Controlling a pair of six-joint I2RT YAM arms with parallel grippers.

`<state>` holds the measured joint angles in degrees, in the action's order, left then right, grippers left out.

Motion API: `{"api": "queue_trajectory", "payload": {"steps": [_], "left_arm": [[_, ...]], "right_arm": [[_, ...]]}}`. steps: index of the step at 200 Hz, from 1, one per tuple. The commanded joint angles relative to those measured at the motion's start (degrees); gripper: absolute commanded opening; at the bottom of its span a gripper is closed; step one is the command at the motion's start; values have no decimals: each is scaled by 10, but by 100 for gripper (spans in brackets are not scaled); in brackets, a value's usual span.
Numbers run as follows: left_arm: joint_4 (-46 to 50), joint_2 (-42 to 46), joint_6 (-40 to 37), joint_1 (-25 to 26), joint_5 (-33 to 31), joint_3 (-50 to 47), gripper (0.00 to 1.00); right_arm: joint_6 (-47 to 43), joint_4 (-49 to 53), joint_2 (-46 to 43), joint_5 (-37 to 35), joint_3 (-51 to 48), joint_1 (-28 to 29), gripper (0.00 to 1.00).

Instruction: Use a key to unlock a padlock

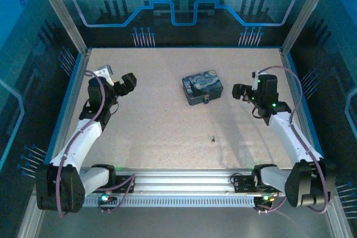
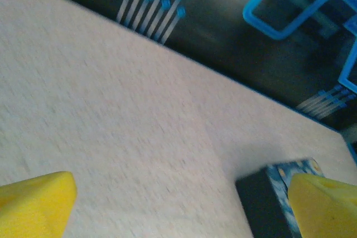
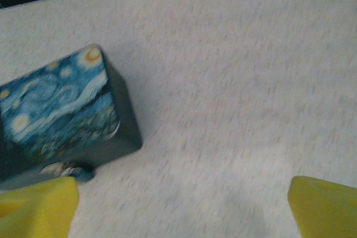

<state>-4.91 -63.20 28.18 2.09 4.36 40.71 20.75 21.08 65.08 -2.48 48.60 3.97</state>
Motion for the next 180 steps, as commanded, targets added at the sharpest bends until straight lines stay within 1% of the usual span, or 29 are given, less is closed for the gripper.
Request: {"api": "queue_trajectory", "payload": {"steps": [1, 15, 33, 55, 77, 103, 136, 180], "left_arm": [[60, 17, 80, 50, 66, -11, 99], [45, 20, 101, 93, 63, -26, 99], [19, 16, 132, 141, 53, -44, 99], [-6, 3, 158, 185, 43, -52, 99], [-24, -12, 172, 217, 38, -54, 99], [-68, -34, 195, 258, 37, -65, 99], [-100, -60, 215, 287, 36, -77, 99], [-93, -56, 210, 289, 27, -81, 99]], "right_arm": [[92, 187, -17, 91, -2, 31, 89], [130, 206, -31, 113, -27, 60, 84], [193, 196, -51, 134, -70, 111, 79], [254, 182, -58, 121, -102, 177, 72], [276, 189, -25, 111, -102, 223, 65], [282, 207, 37, 91, -75, 267, 60], [300, 212, 95, 67, -51, 295, 52], [318, 191, 125, 61, -51, 309, 45]]}}
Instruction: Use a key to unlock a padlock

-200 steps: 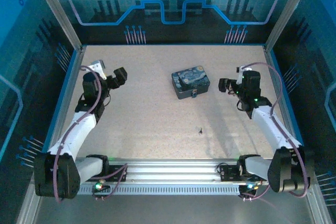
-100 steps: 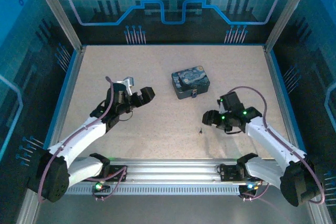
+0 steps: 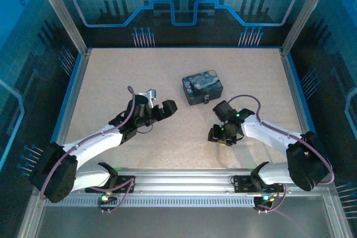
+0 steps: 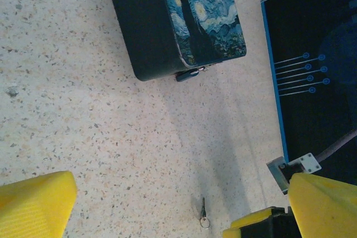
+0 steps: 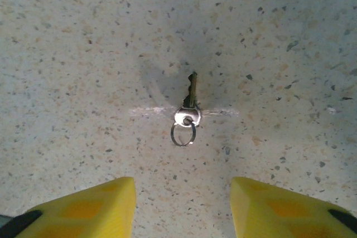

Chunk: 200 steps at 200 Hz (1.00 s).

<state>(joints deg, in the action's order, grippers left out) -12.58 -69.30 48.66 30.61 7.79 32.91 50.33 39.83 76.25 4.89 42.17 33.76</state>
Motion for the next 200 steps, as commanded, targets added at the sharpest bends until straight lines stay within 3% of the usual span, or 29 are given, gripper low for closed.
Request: {"api": "queue_trajectory", "payload": {"steps": [1, 200], "left_arm": [[-16, 5, 5, 4, -7, -3, 99], [1, 10, -2, 4, -13, 0, 99]], "right_arm": [[23, 3, 14, -13, 13, 11, 45], [24, -21, 96, -15, 24, 18, 22]]}}
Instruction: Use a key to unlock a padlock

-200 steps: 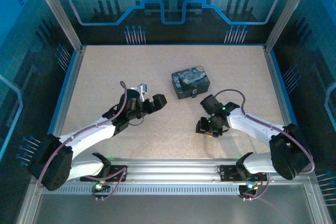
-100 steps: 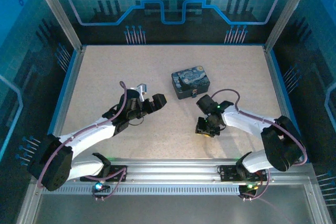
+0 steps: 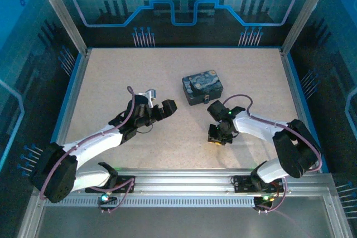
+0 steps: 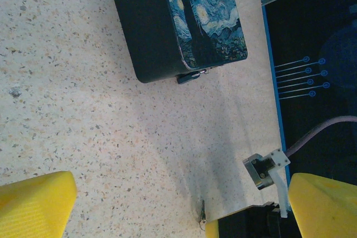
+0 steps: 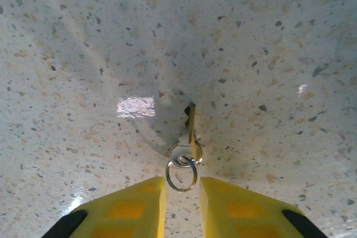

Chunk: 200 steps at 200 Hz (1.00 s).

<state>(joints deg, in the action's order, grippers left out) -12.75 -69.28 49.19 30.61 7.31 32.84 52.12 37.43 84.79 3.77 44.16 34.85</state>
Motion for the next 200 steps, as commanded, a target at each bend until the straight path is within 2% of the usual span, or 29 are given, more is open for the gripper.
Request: {"api": "queue_trajectory", "payload": {"steps": [1, 52, 121, 171, 200], "left_arm": [[3, 10, -8, 4, -8, 0, 99], [8, 13, -10, 4, -9, 0, 99], [27, 30, -30, 4, -24, 4, 99], [49, 51, -38, 3, -36, 10, 99], [49, 55, -18, 3, -26, 14, 99]], "right_arm": [[6, 3, 11, -4, 4, 7, 22], [-3, -2, 23, -11, -4, 6, 16], [-30, 0, 12, -33, -8, 7, 0], [-73, 0, -43, -55, -7, 7, 0], [-98, -8, -77, -56, -5, 7, 0]]}}
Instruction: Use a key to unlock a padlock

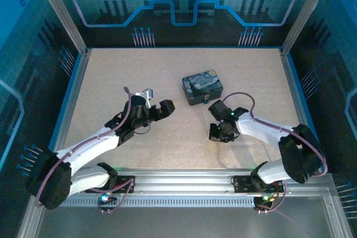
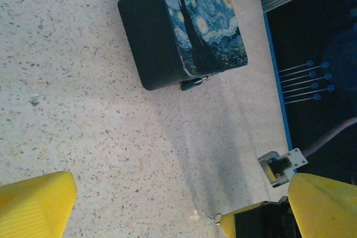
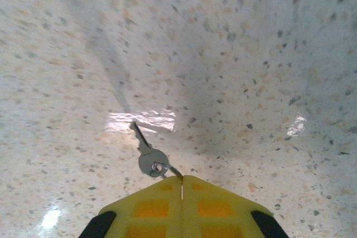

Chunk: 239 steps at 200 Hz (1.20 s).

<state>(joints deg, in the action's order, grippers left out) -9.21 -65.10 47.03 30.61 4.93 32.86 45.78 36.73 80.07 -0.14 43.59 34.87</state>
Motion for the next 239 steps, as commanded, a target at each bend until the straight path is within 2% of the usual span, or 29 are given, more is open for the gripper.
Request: {"api": "queue_trajectory", "payload": {"steps": [1, 53, 109, 129, 161, 239], "left_arm": [[13, 13, 5, 3, -2, 14, 99], [-3, -3, 104, 3, 48, 25, 99], [-14, -44, 274, 3, 99, 42, 98], [-76, -61, 350, 4, 115, 29, 96], [-189, -79, 481, 7, 97, -10, 96], [-359, -148, 661, 30, 65, -42, 96]], "right_arm": [[-35, -1, -31, -17, 1, 7, 0], [-50, 2, -67, -17, 28, 10, 0], [-73, 0, -84, -39, 95, 27, 0], [-77, -6, -82, -51, 122, 37, 0], [-75, -22, -68, -60, 162, 50, 0], [-70, -57, -1, -61, 235, 95, 0]]}}
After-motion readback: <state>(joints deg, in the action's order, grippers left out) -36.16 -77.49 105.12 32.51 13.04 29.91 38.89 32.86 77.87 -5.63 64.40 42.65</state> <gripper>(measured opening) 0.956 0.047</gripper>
